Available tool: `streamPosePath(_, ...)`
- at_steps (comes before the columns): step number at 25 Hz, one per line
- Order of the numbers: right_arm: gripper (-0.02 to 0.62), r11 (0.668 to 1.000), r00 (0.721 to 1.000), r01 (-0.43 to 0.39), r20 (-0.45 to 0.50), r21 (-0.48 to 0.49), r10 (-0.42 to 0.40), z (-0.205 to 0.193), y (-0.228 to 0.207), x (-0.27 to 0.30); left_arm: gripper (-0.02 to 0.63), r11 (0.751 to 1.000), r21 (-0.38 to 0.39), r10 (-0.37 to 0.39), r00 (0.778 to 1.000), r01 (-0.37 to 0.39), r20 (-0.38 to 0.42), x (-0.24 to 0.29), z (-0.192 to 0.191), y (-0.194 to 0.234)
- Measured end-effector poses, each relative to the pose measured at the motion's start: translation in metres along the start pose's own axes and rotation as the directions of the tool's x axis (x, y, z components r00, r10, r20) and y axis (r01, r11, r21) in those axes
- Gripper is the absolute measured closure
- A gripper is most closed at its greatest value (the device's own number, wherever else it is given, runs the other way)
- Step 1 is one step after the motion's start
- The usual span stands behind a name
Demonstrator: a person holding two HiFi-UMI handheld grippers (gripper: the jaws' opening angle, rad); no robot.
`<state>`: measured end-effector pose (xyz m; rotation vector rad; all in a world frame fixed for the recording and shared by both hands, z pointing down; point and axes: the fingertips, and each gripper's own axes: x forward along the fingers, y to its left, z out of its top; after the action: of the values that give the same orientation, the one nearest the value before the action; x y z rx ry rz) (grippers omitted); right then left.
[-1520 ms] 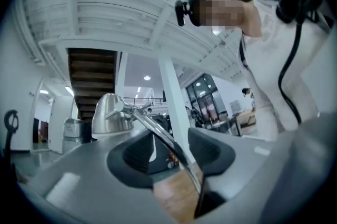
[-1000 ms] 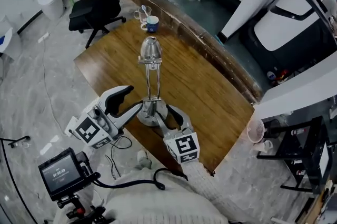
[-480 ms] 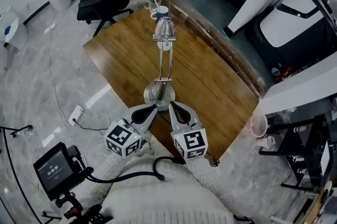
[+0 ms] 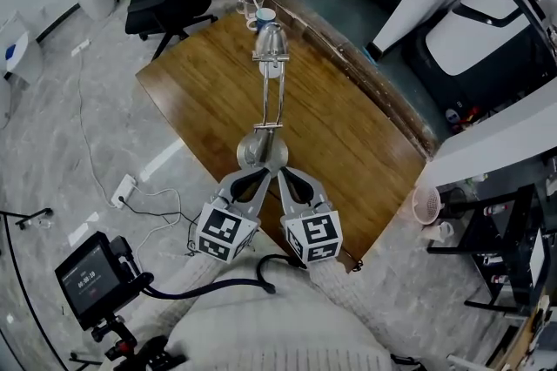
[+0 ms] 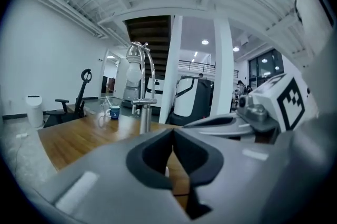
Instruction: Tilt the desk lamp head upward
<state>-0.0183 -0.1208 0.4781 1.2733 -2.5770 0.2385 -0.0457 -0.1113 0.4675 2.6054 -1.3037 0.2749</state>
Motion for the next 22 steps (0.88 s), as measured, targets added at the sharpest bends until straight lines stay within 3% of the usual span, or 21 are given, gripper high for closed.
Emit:
streamPosePath(12, 0.597, 0.998, 0.998, -0.052, -0.029, 0.017, 0.053, -0.012, 0.006, 0.006, 0.598, 0.998, -0.064, -0.020, 0.999, 0.018, -0.032, 0.005, -0.021, 0.001)
streamPosePath(17, 0.597, 0.998, 0.998, -0.061, -0.035, 0.025, 0.061, -0.013, 0.008, 0.004, 0.598, 0.998, -0.057, 0.006, 1.000, -0.007, -0.020, 0.000, -0.017, 0.002)
streamPosePath(22, 0.597, 0.998, 0.998, -0.051, -0.041, 0.040, 0.052, -0.016, 0.007, -0.001, 0.598, 0.999, -0.042, -0.023, 0.999, 0.021, -0.032, -0.001, -0.020, -0.007)
